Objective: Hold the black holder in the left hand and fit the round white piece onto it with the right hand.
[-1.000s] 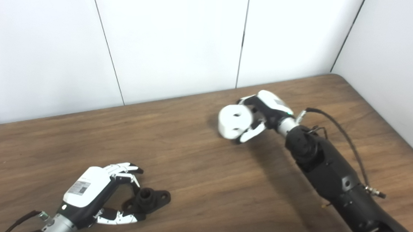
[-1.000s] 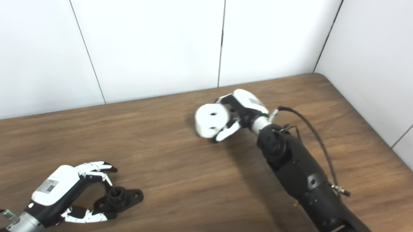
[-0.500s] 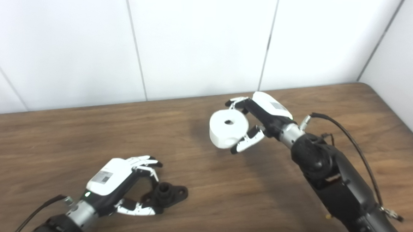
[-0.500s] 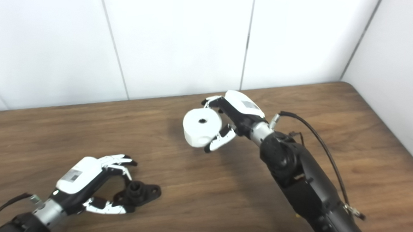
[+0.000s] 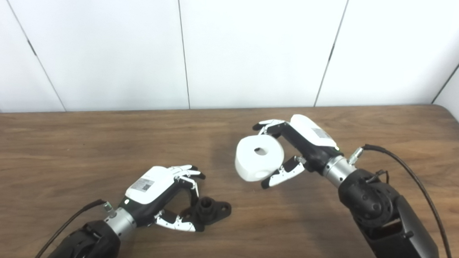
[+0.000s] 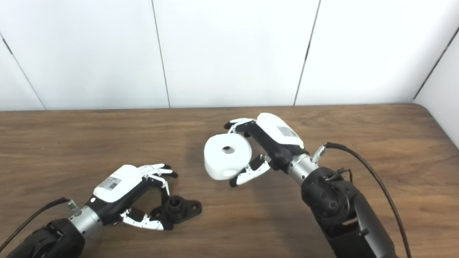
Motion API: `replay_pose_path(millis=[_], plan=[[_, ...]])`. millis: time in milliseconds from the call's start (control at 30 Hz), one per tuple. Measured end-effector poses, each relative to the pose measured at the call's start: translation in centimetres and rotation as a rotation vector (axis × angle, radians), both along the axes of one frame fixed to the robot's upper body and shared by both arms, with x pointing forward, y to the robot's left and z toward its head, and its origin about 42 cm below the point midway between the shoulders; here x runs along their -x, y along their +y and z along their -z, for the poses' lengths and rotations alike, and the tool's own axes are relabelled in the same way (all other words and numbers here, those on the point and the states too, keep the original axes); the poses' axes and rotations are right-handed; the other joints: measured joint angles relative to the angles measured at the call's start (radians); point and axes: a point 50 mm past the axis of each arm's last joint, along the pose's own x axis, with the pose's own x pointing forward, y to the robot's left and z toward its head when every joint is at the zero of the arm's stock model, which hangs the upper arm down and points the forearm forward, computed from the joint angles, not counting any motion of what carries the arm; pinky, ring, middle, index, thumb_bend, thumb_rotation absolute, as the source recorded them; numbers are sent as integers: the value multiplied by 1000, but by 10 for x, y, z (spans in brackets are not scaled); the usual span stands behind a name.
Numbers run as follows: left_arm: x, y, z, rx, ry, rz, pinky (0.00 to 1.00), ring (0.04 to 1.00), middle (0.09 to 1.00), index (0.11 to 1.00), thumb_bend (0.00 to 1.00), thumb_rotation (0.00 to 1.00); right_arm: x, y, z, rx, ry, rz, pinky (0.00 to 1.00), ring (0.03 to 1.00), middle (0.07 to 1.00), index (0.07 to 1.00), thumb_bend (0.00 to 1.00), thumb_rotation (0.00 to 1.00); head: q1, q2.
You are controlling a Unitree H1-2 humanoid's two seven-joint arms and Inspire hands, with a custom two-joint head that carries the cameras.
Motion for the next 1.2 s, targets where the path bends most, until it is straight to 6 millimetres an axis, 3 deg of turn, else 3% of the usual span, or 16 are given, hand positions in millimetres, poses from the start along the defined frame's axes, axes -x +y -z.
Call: replay_pose_path(millis=[500, 1200], plan=[[-6, -11, -1, -1, 1, 1, 867, 904, 840, 483, 525, 58, 15, 39, -3, -20, 24, -135, 712, 845, 806, 480, 524, 133, 46, 21], [-6, -16, 0, 7, 3, -4, 872, 903, 837, 483, 525, 57, 22, 65, 5, 24, 35, -244, 696, 838, 796, 479, 524, 132, 64, 43]])
